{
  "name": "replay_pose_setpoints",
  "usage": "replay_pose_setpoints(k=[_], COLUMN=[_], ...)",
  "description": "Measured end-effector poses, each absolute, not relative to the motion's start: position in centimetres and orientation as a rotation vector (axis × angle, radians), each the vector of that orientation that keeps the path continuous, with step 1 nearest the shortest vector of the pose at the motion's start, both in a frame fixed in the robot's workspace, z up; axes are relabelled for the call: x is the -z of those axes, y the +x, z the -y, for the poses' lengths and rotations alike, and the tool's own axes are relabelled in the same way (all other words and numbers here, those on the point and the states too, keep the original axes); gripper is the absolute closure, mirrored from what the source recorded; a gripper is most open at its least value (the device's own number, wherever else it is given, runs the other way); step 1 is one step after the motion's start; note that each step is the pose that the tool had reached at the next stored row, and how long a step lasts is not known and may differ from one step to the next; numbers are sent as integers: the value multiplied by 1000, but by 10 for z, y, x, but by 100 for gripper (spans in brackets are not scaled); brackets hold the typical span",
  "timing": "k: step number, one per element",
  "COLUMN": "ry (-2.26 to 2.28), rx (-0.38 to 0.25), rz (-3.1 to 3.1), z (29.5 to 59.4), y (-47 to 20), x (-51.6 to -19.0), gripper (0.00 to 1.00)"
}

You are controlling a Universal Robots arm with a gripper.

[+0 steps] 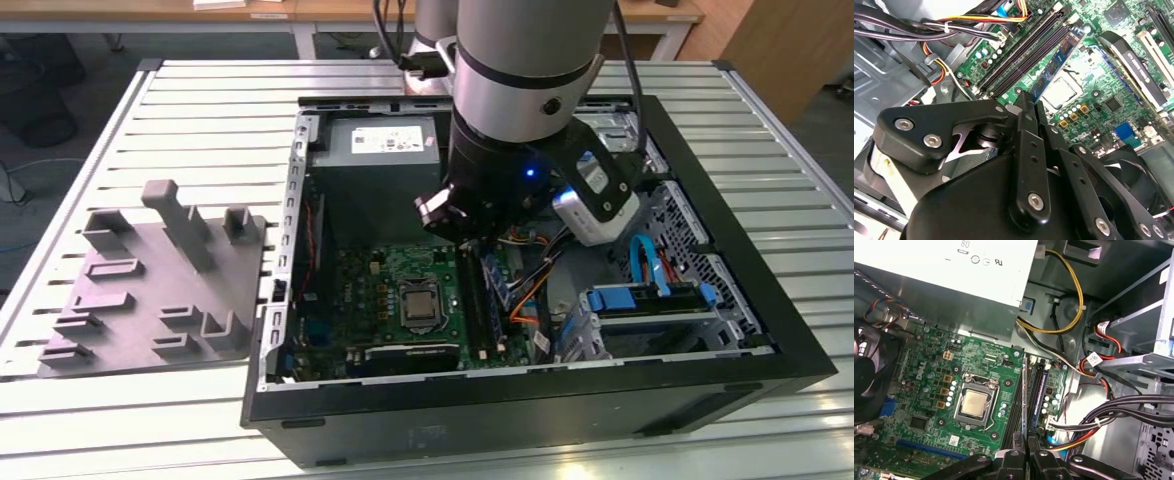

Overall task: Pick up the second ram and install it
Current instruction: 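Insert the second ram into the second slot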

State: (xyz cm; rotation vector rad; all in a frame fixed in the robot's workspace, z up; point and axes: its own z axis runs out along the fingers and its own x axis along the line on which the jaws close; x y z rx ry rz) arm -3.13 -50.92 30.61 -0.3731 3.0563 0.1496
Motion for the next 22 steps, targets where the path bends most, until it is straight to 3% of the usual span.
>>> replay_pose_setpoints(k=[22], ry=[-142], rx=[-142], rz=[-3069], z=[509], y=[-31], x=[-306], gripper=[86])
